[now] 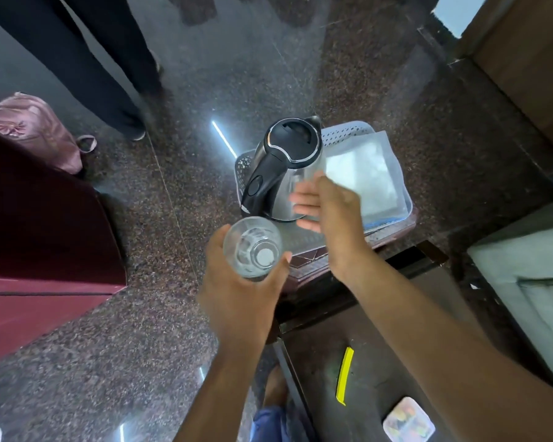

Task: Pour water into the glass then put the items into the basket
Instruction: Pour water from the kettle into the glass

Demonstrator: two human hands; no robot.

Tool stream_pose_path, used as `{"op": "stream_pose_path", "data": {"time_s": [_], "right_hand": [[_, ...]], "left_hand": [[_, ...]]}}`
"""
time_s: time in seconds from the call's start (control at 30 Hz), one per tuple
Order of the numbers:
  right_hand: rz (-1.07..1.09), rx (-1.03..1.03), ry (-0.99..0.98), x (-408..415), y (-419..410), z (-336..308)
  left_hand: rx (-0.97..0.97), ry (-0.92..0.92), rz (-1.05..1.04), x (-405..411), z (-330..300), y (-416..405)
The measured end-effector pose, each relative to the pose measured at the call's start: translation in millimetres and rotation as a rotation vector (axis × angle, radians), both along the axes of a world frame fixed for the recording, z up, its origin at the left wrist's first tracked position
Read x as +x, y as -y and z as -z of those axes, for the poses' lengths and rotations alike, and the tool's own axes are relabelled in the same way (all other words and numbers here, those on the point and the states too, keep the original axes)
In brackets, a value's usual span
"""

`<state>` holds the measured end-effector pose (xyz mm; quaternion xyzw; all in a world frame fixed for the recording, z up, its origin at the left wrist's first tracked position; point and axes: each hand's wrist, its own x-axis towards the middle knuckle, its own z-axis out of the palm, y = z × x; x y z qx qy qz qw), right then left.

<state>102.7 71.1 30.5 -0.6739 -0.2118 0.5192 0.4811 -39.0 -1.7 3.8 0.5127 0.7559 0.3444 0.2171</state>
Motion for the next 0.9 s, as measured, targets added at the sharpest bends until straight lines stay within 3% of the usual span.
{"op": "stream_pose_path", "data": {"time_s": [0.2,0.5,0.67,0.9], "right_hand": [[-0.006,0.001,-0.166,-50.8,-15.1,31.0],[0.219,0.110,-0.401,-93.4,-49.1,53.5],[0.413,0.101,-0.268,-110.2,-60.2,55.1],[0.438,0.066,-0.041,-98.7,-53.6,63.0]], "left_hand": [[-0.015,0.002,0.002,-26.4,-5.5,-2.1],[0.018,-0.013,-0.011,-55.0,6.3,-25.3],[0.019,-0.023,-0.027,-57.3,9.2,-43.9],[0.038,-0.047,0.024,-60.5,12.6,-74.9]]}}
